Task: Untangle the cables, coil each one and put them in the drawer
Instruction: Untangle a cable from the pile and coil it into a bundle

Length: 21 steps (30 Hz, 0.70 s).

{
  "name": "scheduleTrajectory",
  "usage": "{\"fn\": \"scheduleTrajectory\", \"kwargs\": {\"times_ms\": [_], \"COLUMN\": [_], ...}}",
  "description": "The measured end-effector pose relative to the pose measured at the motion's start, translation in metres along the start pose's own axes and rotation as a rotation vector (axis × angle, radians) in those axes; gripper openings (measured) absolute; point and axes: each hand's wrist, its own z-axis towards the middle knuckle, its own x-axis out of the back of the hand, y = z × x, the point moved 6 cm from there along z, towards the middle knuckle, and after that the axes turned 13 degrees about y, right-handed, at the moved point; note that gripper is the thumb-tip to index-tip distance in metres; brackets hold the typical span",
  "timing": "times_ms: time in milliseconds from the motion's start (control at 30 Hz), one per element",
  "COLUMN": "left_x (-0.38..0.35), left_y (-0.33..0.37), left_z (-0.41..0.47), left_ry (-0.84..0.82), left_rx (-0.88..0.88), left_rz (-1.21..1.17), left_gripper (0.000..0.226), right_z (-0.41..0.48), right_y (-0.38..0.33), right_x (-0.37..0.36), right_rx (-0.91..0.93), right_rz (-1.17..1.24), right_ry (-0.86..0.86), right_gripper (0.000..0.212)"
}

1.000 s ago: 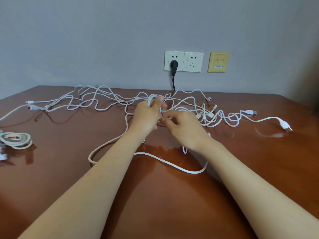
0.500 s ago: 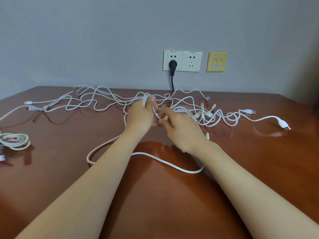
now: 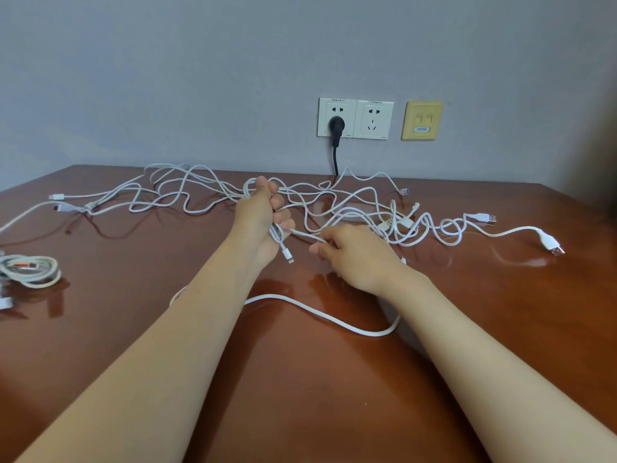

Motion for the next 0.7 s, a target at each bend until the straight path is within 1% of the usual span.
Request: {"fn": "scheduleTrajectory", "kwargs": {"times_ms": [67,100,167,200,233,300,333,400,467,567,633,700], "left_x": [0.002,0.004,0.006,0.006,0.005,0.004,0.003,0.002,0.001,0.001,0.000,-0.002], "left_y": [0.004,0.007,0.010,0.010,0.010,0.010,0.010,0.010,0.010,0.008,0.003,-0.002], "left_z": [0.001,0.001,0.002,0.001,0.001,-0.001,-0.002,-0.003,-0.004,-0.006,-0.007,-0.008], "left_ry": [0.006,0.015,0.034,0.041,0.050,0.071,0.078,0.080,0.072,0.060,0.054,0.044], "left_rx": [-0.005,-0.011,-0.026,-0.036,-0.051,-0.103,-0.135,-0.183,-0.213,-0.233,-0.235,-0.248], "left_rz": [-0.008,-0.011,-0.004,0.010,0.037,0.121,0.162,0.217,0.255,0.328,0.408,0.557], "left_gripper": [0.040,0.040,0.039,0.039,0.038,0.037,0.036,0.035,0.035,0.036,0.037,0.038], "right_z": [0.001,0.001,0.000,-0.001,-0.001,-0.003,-0.003,-0.004,-0.007,-0.007,-0.006,-0.008], "right_y": [0.000,-0.001,-0.004,-0.007,-0.011,-0.018,-0.022,-0.030,-0.037,-0.041,-0.040,-0.041], "right_x": [0.004,0.007,0.015,0.020,0.024,0.029,0.030,0.029,0.028,0.030,0.032,0.038], "right_rx": [0.028,0.042,0.080,0.116,0.160,0.229,0.260,0.328,0.407,0.461,0.514,0.540], "right_rz": [-0.054,-0.064,-0.142,-0.234,-0.335,-0.495,-0.542,-0.602,-0.628,-0.622,-0.525,-0.365], "right_ry": [0.020,0.038,0.085,0.115,0.145,0.172,0.180,0.193,0.189,0.204,0.309,0.397], "right_gripper": [0.038,0.035,0.022,0.013,0.013,0.031,0.036,0.039,0.034,0.023,0.020,0.019]}}
